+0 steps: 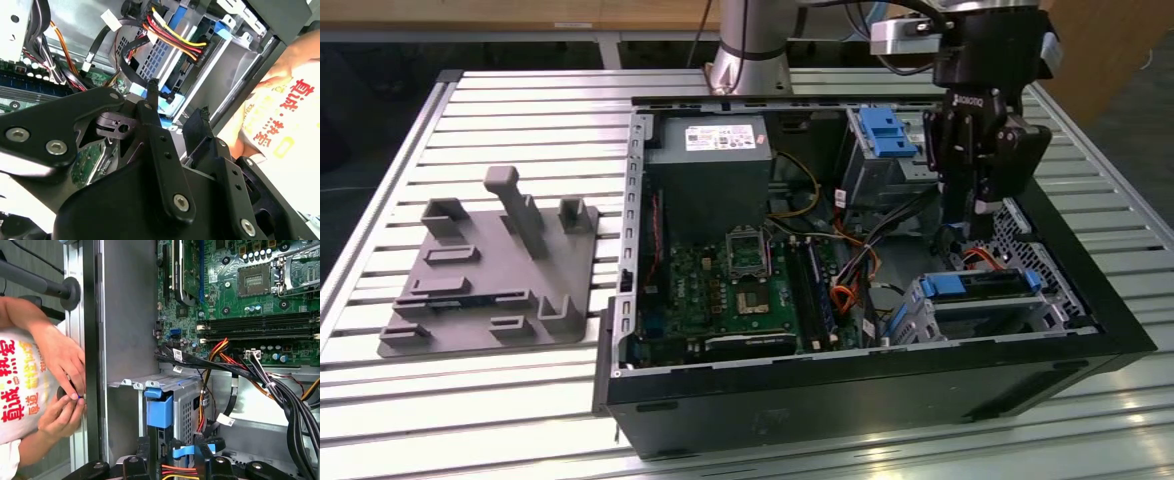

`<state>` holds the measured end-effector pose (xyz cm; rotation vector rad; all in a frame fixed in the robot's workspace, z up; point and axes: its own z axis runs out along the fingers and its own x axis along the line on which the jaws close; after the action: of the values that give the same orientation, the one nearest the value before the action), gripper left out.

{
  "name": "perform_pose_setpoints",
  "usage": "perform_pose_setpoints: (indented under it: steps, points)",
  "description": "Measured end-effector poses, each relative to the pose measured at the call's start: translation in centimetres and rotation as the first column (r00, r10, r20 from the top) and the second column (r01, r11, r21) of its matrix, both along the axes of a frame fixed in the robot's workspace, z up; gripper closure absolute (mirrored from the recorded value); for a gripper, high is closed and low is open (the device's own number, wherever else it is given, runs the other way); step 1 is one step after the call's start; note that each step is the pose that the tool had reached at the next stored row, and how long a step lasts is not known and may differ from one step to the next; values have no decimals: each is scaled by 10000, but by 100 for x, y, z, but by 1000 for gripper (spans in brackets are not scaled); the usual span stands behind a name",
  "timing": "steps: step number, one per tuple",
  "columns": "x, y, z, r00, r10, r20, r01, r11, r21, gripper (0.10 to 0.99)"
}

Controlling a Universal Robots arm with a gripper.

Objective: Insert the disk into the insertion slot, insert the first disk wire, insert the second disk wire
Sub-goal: 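Insert the second disk wire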

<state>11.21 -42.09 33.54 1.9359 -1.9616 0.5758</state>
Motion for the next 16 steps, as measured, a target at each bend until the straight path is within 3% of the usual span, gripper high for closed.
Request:
perform_pose_setpoints:
  steps: [9,12,16]
  points:
    - [1,-16,-1,10000,-1,2,1,10000,24,612]
    - [1,-22,-5,10000,-1,10,0,9997,229,612]
    - [1,-29,-5,10000,0,21,0,9992,406,612]
